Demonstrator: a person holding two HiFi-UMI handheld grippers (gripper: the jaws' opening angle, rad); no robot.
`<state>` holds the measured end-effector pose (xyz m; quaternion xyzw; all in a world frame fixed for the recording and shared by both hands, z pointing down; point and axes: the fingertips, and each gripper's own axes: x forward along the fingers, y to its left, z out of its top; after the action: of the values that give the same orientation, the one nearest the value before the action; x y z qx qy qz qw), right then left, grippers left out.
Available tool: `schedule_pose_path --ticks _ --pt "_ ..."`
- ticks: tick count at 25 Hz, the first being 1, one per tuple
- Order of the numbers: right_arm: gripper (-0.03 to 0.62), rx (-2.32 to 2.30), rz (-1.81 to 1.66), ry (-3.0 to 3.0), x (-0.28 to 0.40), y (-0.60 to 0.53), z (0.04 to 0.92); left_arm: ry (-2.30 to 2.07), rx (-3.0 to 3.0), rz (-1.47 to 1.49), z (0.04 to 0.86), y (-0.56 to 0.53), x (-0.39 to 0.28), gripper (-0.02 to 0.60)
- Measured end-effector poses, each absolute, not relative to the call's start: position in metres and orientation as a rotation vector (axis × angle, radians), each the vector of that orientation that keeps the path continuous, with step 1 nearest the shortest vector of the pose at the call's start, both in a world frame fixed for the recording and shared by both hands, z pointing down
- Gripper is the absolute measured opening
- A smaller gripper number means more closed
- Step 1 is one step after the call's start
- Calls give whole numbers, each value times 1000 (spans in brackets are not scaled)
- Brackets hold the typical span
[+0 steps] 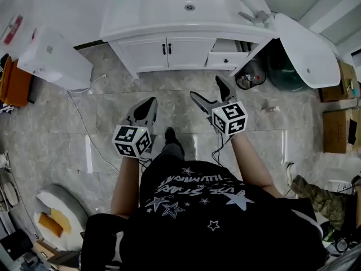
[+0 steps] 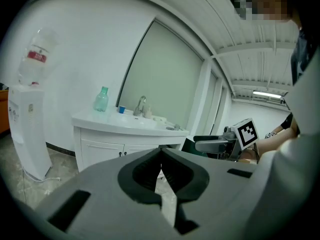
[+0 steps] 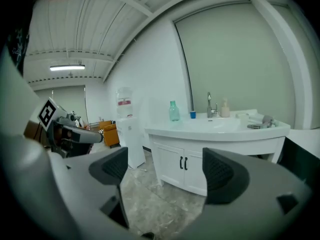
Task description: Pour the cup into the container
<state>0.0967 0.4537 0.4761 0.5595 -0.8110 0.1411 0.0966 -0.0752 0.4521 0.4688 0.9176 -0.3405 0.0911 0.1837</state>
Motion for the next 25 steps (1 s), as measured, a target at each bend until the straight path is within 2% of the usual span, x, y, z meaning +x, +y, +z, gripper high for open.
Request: schedule_pose_path --ticks 10,25 --pt "449 1753 407 -2348 90 326 455 -904 2611 259 459 324 -95 11" --pt "439 1752 353 -2375 91 212 444 -1007 2600 217 453 225 -121 11"
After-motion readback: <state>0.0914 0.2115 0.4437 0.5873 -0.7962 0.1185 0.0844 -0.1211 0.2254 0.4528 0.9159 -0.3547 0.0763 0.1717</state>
